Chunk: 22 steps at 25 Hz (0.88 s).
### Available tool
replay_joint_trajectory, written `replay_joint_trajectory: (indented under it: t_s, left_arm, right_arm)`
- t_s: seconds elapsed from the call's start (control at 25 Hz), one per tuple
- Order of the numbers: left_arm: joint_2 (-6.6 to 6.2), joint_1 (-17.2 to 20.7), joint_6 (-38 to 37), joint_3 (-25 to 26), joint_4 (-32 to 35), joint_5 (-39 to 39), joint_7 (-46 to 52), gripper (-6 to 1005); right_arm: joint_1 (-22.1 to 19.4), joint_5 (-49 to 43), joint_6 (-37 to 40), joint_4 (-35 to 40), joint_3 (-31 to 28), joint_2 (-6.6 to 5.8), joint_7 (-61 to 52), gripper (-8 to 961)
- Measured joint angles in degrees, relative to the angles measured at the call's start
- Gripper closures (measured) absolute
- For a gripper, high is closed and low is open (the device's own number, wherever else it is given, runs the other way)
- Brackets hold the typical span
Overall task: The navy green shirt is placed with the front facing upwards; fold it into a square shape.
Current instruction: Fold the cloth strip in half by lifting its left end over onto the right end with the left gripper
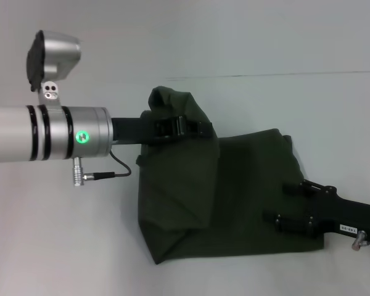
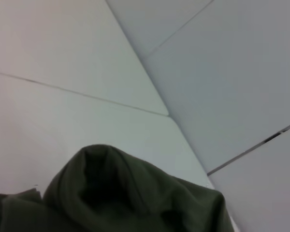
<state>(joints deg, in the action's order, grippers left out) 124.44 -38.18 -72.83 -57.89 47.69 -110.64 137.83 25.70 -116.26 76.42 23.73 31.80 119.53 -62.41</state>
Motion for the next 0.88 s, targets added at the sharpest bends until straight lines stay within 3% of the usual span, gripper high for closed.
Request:
replay_joint_trajectory:
  t_s: [0.52, 0.88]
  left_arm:
    - [0.13, -0.88, 6.50, -6.31, -4.89, 5.88, -3.26, 832]
    - [0.11, -3.92, 10.09, -11.01, -12.86, 13.79, -8.68, 822]
  right_arm:
    - [-0.16, 0.06, -0.05, -0.07, -0.05, -0.01, 0.01, 41]
    - [-0.45, 0.08, -0.05, -0.09, -0.08, 0.00, 0.01, 39]
